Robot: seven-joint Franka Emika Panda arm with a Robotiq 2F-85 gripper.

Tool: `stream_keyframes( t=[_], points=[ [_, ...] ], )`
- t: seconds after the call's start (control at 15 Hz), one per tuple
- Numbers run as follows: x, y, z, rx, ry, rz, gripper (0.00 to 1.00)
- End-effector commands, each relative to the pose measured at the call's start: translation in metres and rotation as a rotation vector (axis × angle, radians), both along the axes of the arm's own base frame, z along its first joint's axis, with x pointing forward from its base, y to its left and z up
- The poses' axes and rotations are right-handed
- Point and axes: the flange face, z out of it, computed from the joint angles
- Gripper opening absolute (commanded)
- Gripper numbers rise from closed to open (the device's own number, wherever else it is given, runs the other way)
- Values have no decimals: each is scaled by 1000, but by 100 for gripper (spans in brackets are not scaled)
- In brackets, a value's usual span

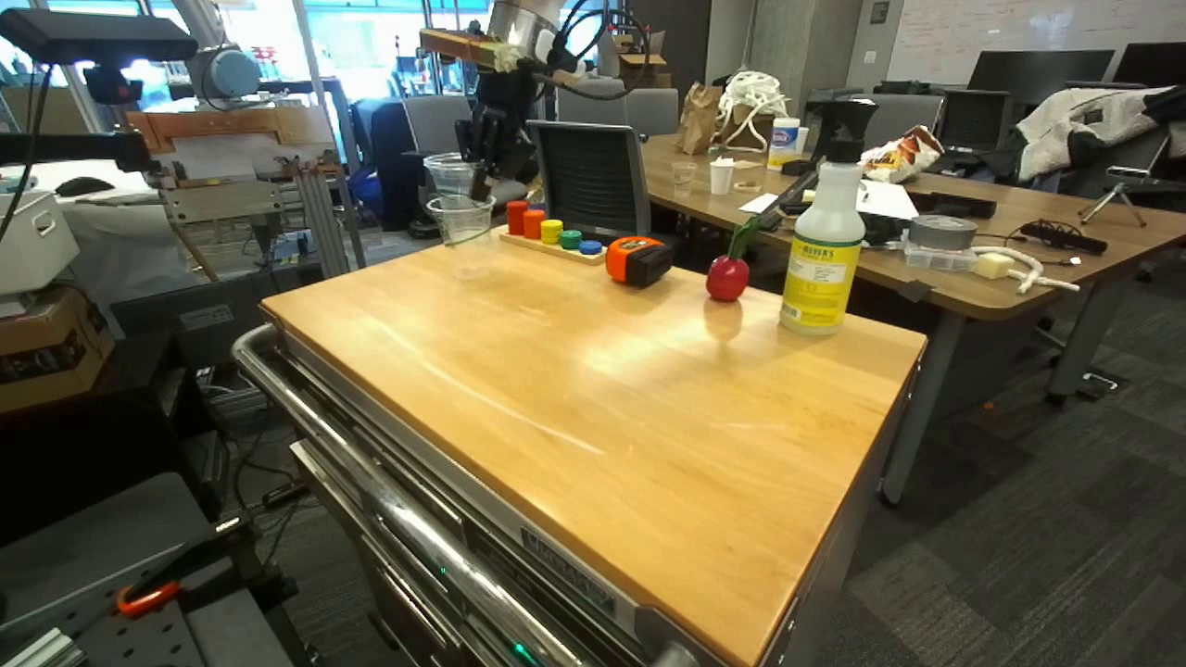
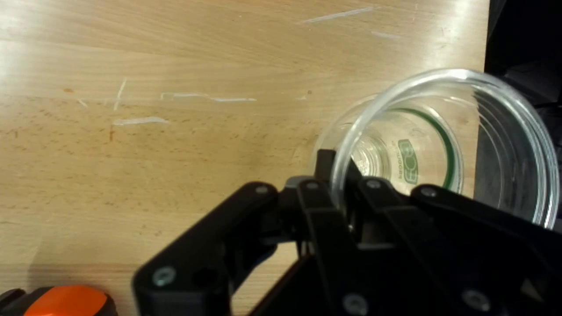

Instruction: Stack the cups together

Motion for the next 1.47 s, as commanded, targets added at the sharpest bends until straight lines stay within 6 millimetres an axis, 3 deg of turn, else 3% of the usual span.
stream_keyframes(
  t=[0.0,0.13,0.67,1.07,1.4],
  points=[
    [5,5,4,5,-27,24,31],
    [4,6,5,4,-35,30,37],
    [2,-1,26,-17,-78,36,99],
    [4,-26,51,-67,-124,-2,100],
    [2,-76,81,-332,-184,9,100]
  ],
)
